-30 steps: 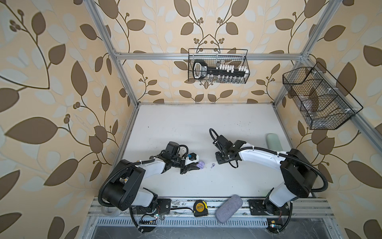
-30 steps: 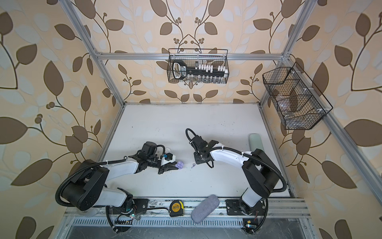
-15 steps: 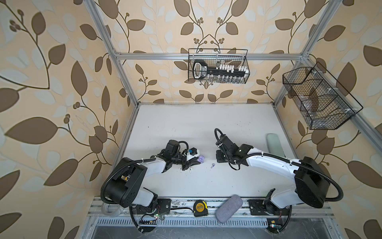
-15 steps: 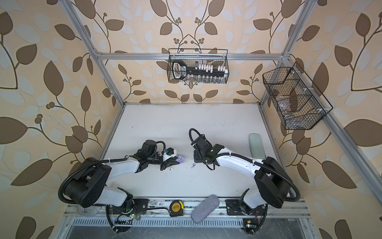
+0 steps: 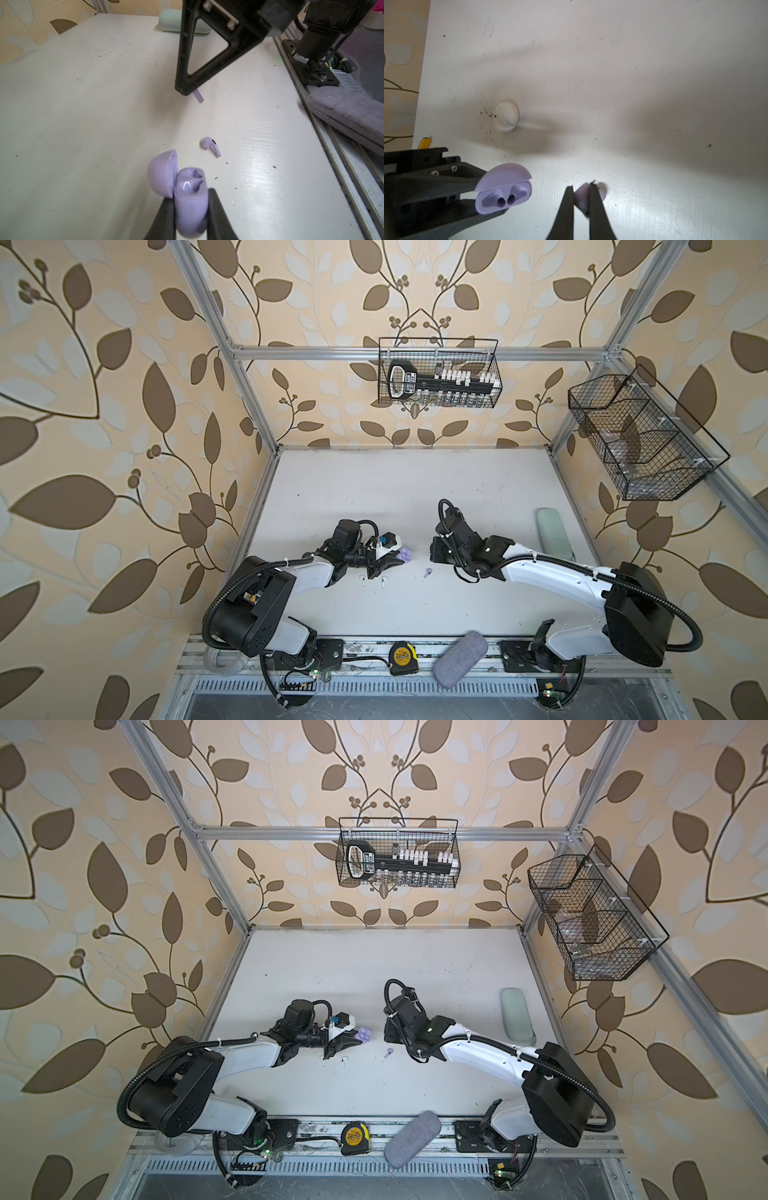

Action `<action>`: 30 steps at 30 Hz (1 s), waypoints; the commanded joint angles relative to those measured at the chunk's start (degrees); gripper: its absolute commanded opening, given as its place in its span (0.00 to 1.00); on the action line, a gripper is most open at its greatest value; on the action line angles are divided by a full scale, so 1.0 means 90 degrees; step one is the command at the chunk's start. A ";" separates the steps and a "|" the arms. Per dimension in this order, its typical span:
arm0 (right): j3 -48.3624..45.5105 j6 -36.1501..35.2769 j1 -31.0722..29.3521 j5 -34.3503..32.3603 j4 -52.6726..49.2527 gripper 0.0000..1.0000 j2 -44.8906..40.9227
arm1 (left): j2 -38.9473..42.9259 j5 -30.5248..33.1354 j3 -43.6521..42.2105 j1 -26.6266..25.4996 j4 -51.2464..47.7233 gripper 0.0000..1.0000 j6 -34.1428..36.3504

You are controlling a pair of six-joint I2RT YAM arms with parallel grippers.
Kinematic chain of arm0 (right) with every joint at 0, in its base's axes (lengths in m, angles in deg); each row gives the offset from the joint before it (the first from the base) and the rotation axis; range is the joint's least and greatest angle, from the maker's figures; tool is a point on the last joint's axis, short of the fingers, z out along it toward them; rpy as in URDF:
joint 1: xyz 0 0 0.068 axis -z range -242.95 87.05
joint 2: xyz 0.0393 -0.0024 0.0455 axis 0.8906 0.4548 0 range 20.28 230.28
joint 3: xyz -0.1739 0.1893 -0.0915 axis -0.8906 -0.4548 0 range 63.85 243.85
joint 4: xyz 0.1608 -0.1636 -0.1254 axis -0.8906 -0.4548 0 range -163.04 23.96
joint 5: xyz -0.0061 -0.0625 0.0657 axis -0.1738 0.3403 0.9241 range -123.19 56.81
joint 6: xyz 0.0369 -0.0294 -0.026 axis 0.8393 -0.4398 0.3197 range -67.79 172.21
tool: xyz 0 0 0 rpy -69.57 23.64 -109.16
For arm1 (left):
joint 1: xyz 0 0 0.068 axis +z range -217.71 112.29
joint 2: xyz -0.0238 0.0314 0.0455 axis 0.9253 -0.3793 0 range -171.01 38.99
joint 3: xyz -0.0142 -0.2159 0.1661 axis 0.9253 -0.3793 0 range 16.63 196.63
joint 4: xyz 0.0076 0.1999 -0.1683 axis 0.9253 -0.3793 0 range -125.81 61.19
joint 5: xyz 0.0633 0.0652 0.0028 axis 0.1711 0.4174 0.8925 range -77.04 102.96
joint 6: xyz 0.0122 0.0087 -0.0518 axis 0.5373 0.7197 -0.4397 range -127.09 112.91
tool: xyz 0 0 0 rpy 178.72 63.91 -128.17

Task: Insert the wireless bluetooth earbuds into the charging case
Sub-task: 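Lift the earbud with the right gripper toward the open case, then move the held lavender earbud over the case slot held by the left gripper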

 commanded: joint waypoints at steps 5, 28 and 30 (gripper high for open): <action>-0.0128 0.0732 -0.0294 -0.0308 0.0816 0.09 0.0027 | -0.0005 0.0094 -0.0047 0.0066 0.0391 0.00 -0.0191; -0.0625 0.1917 -0.0651 -0.0876 0.2053 0.09 0.0047 | -0.0005 0.0373 -0.0136 0.0124 0.0860 0.00 -0.0554; -0.0755 0.2108 -0.0710 -0.1013 0.2209 0.09 0.0005 | -0.0005 0.0397 -0.0136 0.0124 0.0897 0.00 -0.0566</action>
